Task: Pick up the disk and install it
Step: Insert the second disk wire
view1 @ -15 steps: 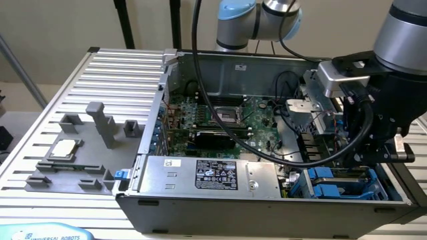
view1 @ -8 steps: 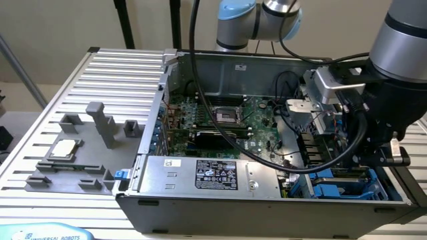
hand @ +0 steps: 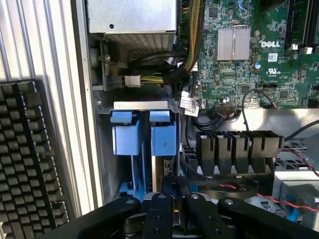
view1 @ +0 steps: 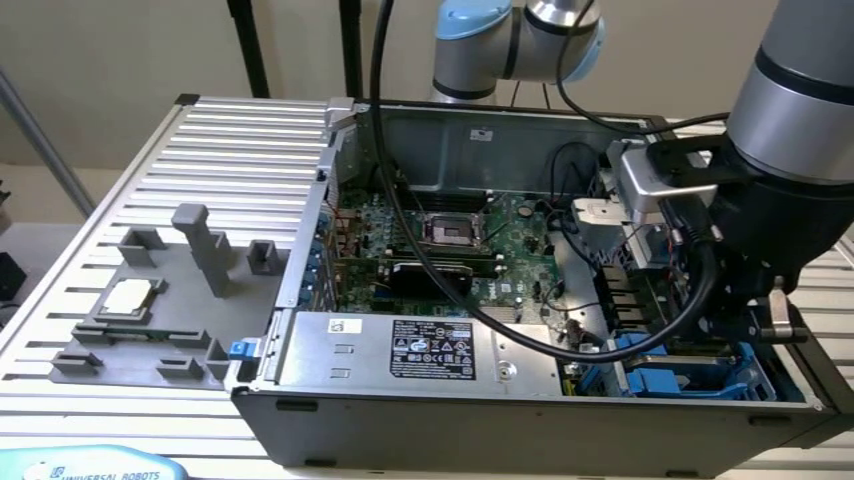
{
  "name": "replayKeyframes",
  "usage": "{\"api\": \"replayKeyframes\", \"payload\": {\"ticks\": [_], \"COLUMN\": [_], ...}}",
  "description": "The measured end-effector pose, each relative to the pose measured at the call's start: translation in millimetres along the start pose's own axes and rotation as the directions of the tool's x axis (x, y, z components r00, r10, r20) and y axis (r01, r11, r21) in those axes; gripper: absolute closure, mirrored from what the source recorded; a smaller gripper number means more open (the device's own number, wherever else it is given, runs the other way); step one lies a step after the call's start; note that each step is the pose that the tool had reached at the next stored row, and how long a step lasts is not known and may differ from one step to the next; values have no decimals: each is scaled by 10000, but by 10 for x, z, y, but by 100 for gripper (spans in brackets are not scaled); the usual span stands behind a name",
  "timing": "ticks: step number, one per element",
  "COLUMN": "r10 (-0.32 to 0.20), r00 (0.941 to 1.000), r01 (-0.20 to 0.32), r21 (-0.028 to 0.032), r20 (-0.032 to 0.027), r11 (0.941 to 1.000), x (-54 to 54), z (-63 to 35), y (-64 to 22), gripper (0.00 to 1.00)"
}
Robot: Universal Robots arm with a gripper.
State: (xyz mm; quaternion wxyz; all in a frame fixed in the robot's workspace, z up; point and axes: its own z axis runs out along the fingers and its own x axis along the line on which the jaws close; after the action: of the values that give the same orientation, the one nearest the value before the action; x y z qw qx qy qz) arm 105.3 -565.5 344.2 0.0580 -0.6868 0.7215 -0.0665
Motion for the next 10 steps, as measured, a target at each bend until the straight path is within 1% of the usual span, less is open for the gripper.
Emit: {"api": "replayKeyframes", "payload": {"ticks": [2, 3, 5, 7, 10], "r10": [6, 8, 9, 10, 7], "r00": [10000, 10000, 10000, 10000, 10000], "r01": [-7, -8, -10, -11, -8], "r21": [73, 114, 178, 209, 218], "r20": [34, 41, 61, 71, 73], "r11": [10000, 9999, 9998, 9998, 9998], "x": [3, 3, 4, 6, 14], "z": [11, 12, 15, 19, 26], "y": [2, 2, 3, 6, 12], "gripper": [84, 84, 84, 84, 84]}}
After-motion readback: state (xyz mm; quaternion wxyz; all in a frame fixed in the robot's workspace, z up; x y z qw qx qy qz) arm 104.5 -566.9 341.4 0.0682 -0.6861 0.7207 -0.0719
